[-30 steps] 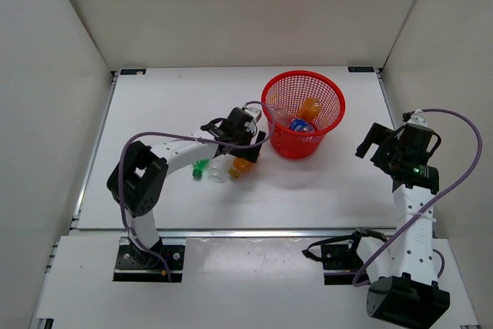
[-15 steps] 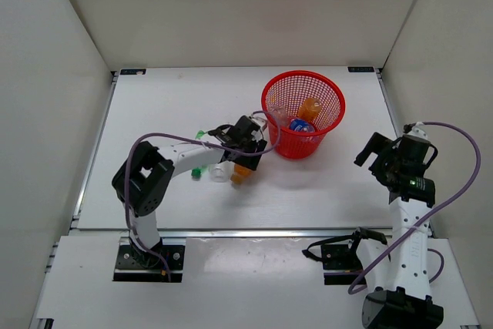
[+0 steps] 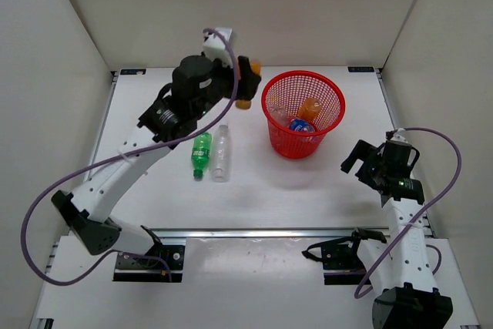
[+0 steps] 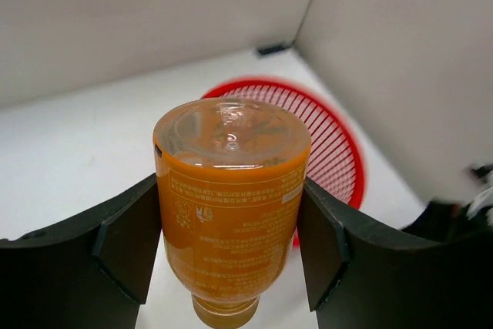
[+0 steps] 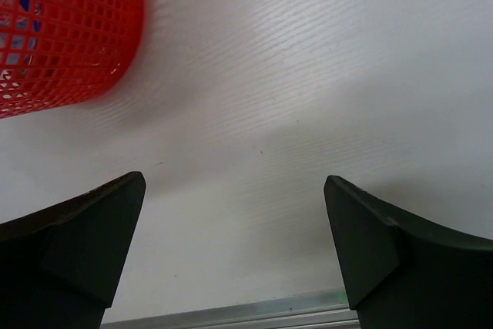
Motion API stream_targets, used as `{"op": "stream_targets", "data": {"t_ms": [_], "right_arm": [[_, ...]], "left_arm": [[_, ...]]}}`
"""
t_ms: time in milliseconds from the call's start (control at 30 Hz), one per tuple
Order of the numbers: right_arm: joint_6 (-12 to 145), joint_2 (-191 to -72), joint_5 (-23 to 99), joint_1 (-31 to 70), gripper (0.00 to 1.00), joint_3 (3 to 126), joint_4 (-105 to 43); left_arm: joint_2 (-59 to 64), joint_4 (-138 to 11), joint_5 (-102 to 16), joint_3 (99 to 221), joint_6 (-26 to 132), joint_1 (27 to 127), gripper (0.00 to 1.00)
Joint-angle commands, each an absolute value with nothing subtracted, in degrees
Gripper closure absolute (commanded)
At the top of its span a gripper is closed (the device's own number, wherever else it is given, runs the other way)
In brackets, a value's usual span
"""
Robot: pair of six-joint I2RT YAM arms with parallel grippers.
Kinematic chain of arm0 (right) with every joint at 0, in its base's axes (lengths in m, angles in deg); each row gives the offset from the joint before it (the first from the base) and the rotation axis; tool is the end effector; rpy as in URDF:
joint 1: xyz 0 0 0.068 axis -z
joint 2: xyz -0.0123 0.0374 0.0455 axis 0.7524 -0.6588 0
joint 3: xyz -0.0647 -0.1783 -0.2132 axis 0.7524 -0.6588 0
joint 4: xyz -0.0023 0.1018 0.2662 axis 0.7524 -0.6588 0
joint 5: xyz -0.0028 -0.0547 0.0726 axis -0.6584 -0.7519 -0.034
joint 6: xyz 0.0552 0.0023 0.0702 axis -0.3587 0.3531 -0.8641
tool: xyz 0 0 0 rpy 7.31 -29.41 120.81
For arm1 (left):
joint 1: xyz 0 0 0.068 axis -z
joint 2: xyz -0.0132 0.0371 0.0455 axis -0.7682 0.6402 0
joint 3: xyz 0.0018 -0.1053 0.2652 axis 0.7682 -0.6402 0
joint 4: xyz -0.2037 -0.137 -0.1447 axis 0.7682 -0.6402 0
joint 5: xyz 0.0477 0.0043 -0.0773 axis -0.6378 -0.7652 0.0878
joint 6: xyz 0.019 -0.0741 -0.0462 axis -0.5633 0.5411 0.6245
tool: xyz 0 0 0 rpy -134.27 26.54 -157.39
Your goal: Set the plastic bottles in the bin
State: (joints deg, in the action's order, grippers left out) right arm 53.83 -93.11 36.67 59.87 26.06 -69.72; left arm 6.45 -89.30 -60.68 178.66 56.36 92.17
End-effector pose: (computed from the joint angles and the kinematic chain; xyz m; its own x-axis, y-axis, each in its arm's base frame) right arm 0.1978 -0.0295 0.2283 -0.6142 0.4595 -0.6415 0.3374 0.8878 0.3129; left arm 0.2860 -0.2396 0.4653 -0.2906 -0.0821 -0.9533 0.4809 0.8488 -0.2196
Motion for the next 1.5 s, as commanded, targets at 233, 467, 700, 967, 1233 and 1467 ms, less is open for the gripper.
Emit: {"op": "stream_targets", "data": {"t_ms": [233,467,700,967,1233,1467], "right_arm": [[58.2,-93.4,34.65,58.03,0.01,30.0,-69.16],[63.74,-93.22,32.98,61.18,0.01,37.98,-73.64],[64.01,-98.75,31.13,52.25,0.01,56.87,-76.9],[60.15,-124.27,14.93,-1.37,0.01,76.72,-72.42],[56.64,-153.55,23.93,-6.57,0.0,94.14,-69.87],[49.59,-174.05,13.83,-5.78,0.01,108.22,-76.64]], "left_arm": [[35.27,-85.71,-54.44,204.67,57.0,95.81,0.15],[33.02,-88.35,-56.28,203.13,56.47,98.36,0.02],[8.45,-89.68,-60.92,175.83,57.44,95.46,0.01],[-14.96,-114.33,-64.72,147.88,65.87,80.18,0.01],[-37.83,-125.61,-57.5,136.77,77.3,73.39,0.02],[-41.26,-129.66,-62.08,139.14,80.56,78.67,0.02]]}}
